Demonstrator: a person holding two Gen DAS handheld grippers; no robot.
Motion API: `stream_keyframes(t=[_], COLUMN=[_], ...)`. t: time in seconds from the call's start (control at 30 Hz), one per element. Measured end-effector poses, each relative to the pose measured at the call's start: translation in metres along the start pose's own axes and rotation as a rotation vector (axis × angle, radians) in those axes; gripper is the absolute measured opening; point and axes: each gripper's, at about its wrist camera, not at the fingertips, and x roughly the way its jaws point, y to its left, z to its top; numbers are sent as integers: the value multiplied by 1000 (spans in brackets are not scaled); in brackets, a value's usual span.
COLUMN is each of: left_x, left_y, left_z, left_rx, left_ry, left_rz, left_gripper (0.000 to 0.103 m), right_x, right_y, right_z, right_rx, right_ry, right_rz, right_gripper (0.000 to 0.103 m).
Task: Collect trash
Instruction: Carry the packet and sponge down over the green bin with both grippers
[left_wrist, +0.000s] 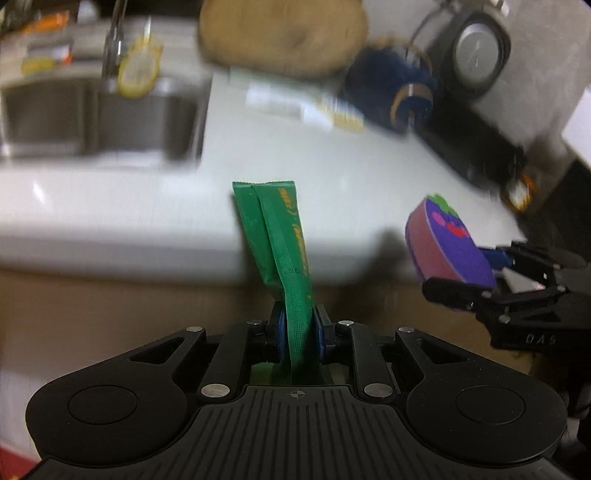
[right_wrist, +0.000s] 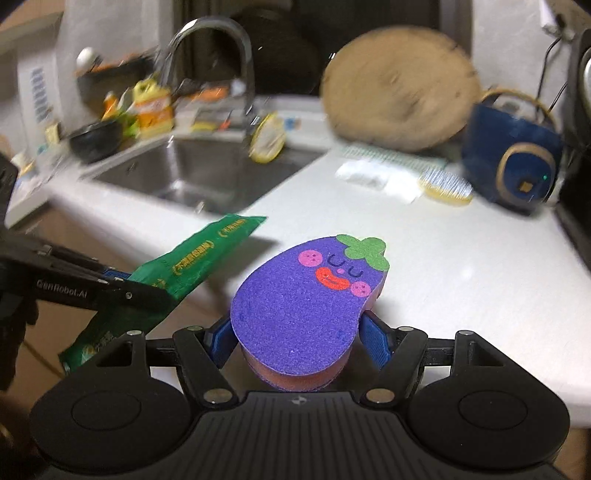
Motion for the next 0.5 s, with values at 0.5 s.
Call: stream_keyframes(t=[0.5], left_x=[142], left_y=[50], left_z=[-147], left_rx=[-158], left_ry=[608], left_rz=[-52], left_gripper=[17], right_x=[59], right_y=[-6], right_z=[-131], right_rx=[106], right_ry=[373], right_rz=[-121], right_gripper=[70])
